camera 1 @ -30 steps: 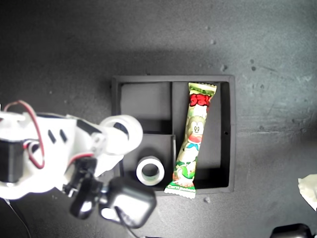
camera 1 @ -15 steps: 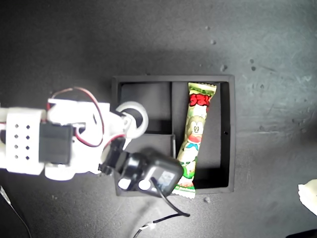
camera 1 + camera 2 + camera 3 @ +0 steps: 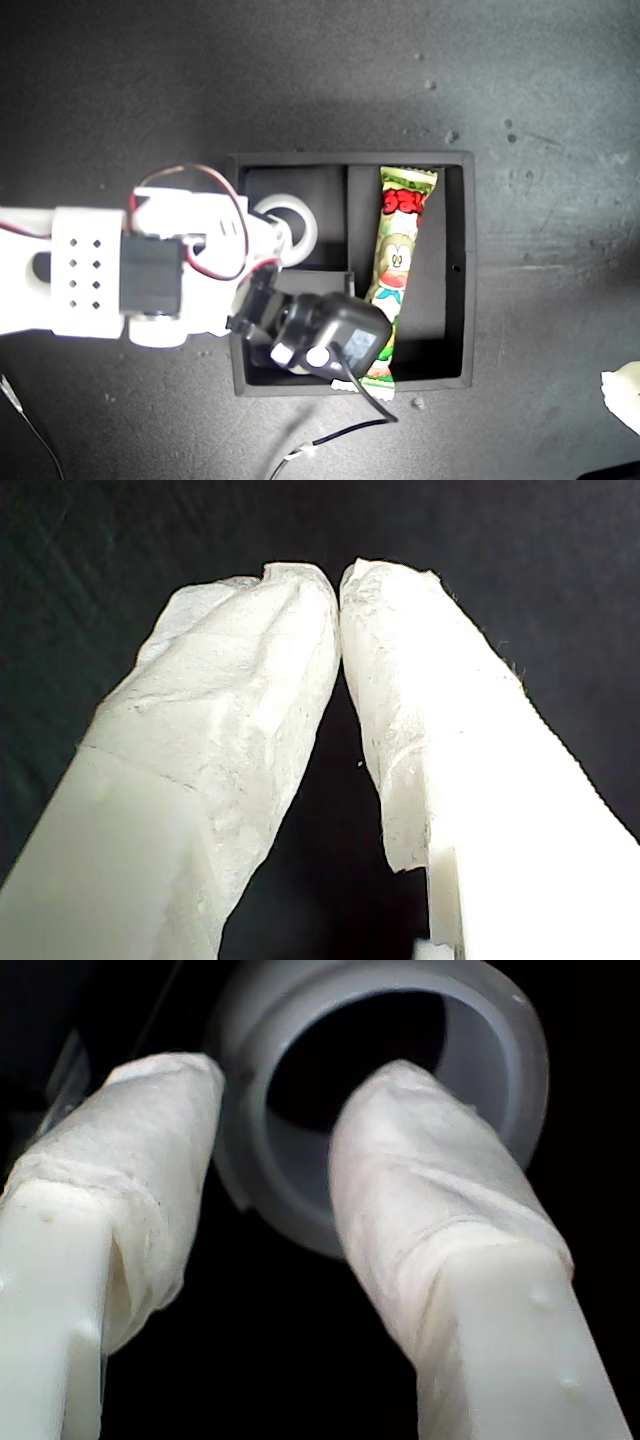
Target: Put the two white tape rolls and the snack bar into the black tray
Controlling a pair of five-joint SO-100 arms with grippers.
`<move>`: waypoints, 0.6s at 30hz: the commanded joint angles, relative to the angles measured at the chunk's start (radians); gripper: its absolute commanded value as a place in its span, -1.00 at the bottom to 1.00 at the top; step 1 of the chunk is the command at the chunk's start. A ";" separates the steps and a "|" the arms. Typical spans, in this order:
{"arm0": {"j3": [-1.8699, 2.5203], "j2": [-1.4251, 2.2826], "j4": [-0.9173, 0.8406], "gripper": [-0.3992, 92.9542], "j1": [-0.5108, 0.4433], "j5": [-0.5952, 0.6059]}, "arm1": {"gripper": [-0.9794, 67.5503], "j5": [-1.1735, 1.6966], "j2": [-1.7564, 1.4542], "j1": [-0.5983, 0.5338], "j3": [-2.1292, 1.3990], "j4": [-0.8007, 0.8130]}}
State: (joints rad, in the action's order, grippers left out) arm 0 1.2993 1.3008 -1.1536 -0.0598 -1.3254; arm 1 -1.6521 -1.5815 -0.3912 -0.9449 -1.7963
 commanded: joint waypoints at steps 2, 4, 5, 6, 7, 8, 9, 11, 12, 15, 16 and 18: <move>-0.133 -0.006 -0.074 -0.70 0.003 0.018 | -0.98 0.069 -0.101 0.028 0.011 -0.003; -0.190 -0.021 -0.135 -0.70 0.005 0.020 | -0.98 0.069 -0.124 0.038 0.003 -0.003; -0.219 -0.026 -0.167 -0.69 0.006 0.020 | -0.98 0.071 -0.135 0.043 -0.002 -0.003; -0.250 -0.028 -0.202 -0.69 0.008 0.020 | -0.98 0.072 -0.152 0.048 -0.011 -0.003; -0.282 -0.029 -0.235 -0.69 0.009 0.025 | -0.98 0.071 -0.176 0.054 -0.031 -0.003; -0.318 -0.025 -0.273 -0.70 0.011 0.029 | -0.98 0.066 -0.209 0.061 -0.061 -0.003; -0.354 -0.017 -0.313 -0.70 0.012 0.031 | -0.98 0.060 -0.252 0.071 -0.103 -0.003; -0.410 0.014 -0.385 -0.71 0.018 0.040 | -0.98 0.048 -0.350 0.087 -0.193 -0.003; -0.422 0.038 -0.411 -0.72 0.025 0.044 | -0.98 0.044 -0.400 0.095 -0.241 0.000; -0.380 0.144 -0.471 -0.74 0.048 0.049 | -0.98 0.049 -0.568 0.104 -0.446 0.071; -0.333 0.192 -0.471 -0.75 0.057 0.051 | -0.98 0.052 -0.634 0.109 -0.538 0.110; -0.213 0.298 -0.460 -0.79 0.074 0.046 | -0.98 0.080 -0.773 0.117 -0.744 0.219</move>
State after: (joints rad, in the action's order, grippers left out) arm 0 0.9940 1.4266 -1.6091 -0.0138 -1.2839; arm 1 -1.6521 -2.2135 -0.2899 -1.4511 -1.6997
